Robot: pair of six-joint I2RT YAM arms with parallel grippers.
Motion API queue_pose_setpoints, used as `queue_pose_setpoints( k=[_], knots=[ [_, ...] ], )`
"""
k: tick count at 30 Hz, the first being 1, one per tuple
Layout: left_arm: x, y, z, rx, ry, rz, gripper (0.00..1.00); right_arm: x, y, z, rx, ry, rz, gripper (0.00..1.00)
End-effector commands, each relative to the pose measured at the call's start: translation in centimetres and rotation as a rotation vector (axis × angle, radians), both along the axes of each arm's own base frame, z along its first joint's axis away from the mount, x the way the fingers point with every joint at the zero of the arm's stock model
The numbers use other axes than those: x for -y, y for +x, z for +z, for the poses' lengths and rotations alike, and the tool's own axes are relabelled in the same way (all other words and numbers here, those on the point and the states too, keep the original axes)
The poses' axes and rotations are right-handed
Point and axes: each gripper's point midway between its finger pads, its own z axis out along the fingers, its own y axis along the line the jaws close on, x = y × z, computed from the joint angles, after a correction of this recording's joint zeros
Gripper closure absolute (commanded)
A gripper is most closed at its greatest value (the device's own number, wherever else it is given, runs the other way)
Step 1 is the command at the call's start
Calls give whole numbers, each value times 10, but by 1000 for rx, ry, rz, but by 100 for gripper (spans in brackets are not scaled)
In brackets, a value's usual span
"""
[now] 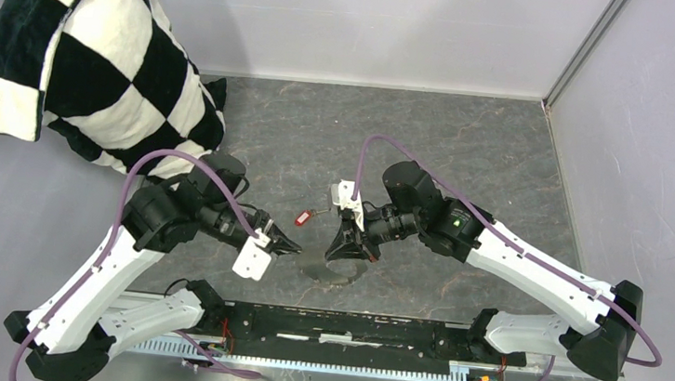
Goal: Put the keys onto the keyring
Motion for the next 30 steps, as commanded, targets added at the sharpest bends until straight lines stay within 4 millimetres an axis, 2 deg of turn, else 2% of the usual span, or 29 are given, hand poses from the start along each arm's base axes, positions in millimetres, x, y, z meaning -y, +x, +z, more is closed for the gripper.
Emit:
queue_pose_setpoints(
  k=[1,11,30],
  knots=[
    [-15,3,-14,162,75,-67,98,4,-12,16,-26,33,50,100],
    [-19,17,-30,319,133,-132,98,4,-15,8,-102,-27,45,100],
    [-25,17,-55,542,184,-342,98,-3,-32,17,-256,-26,109,100]
  ],
)
